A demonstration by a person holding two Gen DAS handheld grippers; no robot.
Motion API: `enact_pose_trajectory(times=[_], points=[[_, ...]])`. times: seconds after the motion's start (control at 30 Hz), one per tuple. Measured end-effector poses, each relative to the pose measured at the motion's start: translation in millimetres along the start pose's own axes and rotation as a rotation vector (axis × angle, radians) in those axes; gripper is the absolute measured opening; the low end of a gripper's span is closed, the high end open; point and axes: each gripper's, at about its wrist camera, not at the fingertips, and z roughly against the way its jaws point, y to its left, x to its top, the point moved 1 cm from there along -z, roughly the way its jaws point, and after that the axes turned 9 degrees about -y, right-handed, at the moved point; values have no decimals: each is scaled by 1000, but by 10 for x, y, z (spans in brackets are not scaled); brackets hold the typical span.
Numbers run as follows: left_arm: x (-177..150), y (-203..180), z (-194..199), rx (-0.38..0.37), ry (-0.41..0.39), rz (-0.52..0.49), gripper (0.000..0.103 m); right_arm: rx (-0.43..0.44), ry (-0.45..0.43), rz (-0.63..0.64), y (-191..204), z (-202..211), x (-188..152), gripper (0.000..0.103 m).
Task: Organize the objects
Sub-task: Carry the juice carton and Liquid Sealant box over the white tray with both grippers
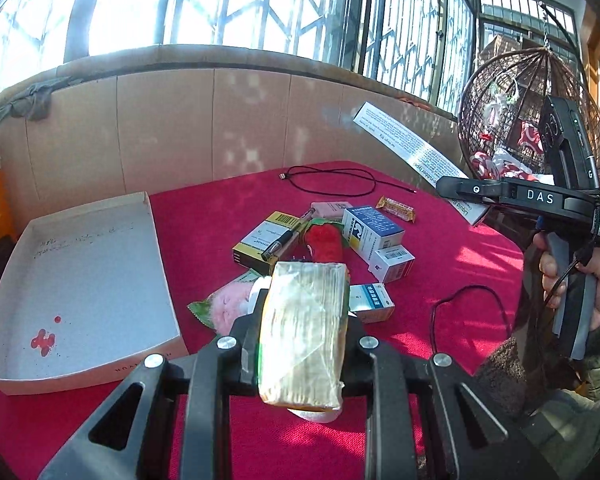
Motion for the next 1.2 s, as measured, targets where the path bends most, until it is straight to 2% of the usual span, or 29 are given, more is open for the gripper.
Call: enact_pose_trajectory(times=[0.5, 0.83, 1.2], points=[[117, 643, 323, 163, -84, 92, 24, 87, -11, 120, 637, -150, 175, 43], [134, 1042, 542, 264, -120, 132, 24, 172, 27, 136, 1070, -330, 231, 43], [130, 1376, 648, 360, -122, 132, 24, 231, 85, 146, 1433, -604, 192, 43]])
